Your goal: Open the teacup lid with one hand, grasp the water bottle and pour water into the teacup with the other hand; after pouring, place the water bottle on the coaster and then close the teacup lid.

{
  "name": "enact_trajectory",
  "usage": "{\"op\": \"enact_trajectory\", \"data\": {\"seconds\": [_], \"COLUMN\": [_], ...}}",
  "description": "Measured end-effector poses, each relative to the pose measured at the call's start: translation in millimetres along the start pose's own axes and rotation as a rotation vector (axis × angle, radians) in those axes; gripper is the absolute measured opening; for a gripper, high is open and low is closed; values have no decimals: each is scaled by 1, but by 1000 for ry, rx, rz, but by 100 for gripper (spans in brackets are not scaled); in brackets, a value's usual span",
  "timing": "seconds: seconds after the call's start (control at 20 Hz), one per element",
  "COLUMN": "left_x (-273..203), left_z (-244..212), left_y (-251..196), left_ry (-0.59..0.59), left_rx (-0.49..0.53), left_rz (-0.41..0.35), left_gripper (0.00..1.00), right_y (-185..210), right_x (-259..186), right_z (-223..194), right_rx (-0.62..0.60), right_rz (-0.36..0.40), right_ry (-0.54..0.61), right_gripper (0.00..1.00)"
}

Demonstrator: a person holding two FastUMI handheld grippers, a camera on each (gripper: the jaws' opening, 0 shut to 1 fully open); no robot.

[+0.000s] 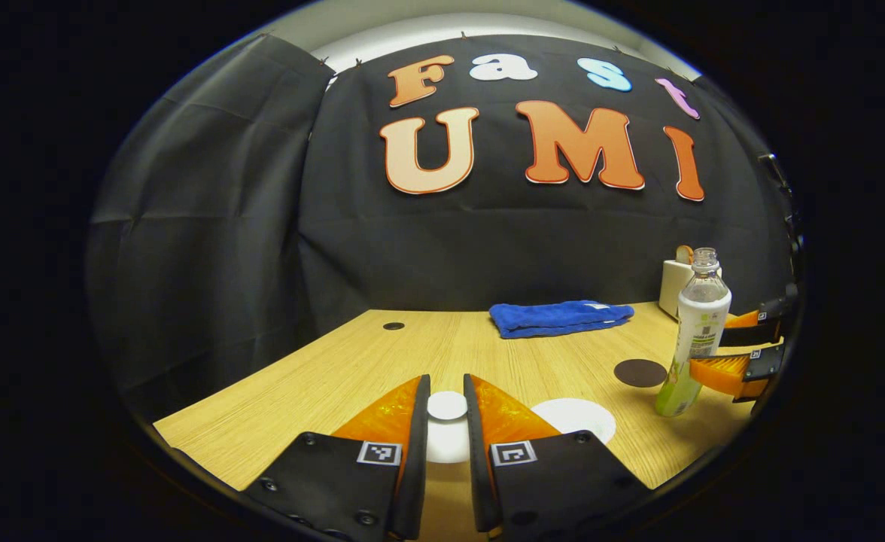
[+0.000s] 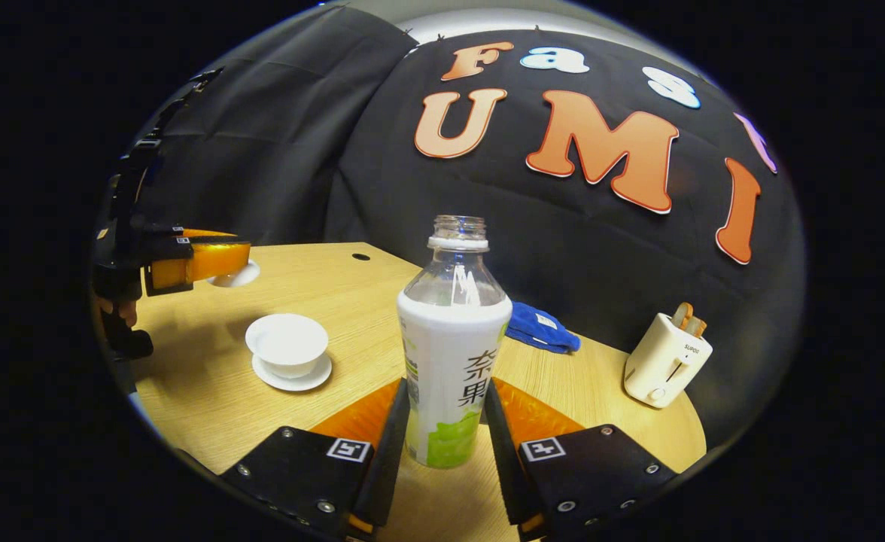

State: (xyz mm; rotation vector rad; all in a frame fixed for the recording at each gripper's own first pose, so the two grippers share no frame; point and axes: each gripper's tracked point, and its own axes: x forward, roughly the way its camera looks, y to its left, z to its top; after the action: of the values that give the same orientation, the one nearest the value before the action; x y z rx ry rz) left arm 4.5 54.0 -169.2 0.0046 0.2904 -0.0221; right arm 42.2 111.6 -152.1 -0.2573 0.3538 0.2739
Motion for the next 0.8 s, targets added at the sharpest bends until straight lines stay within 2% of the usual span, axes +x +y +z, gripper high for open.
{"op": "enact_trajectory", "data": {"seconds": [0.05, 0.15, 0.25, 0.3, 0.5, 0.55, 0.6, 0.75, 0.8], "left_x": [0, 0, -1, -1, 1, 1, 1, 0, 0], "left_z": [-1, -3, -4, -4, -7, -6, -5, -5, -4], "left_y": [2, 4, 7, 8, 6, 5, 5, 3, 4], "left_ry": [2, 1, -2, -1, 8, 6, 5, 4, 3], "left_rx": [-2, -5, -9, -10, -12, -11, -12, -14, -13], "left_rz": [0, 1, 5, 4, 3, 2, 3, 3, 5], "left_gripper": [29, 33, 33, 29, 28, 26, 29, 29, 29], "right_y": [0, -2, -2, -2, -10, -12, -14, -14, -15], "right_x": [1, -1, -3, -4, -5, -5, -4, 1, 2], "right_z": [0, -1, -1, -2, -7, -8, -9, -14, -16], "right_rx": [-6, -12, 1, 10, 71, 82, 90, 114, 122], "right_rz": [-6, -13, -14, -16, -23, -25, -23, -9, -7], "right_ry": [1, 2, -12, -19, -42, -44, -40, -30, -22], "right_gripper": [58, 55, 58, 58, 56, 61, 64, 70, 76]}}
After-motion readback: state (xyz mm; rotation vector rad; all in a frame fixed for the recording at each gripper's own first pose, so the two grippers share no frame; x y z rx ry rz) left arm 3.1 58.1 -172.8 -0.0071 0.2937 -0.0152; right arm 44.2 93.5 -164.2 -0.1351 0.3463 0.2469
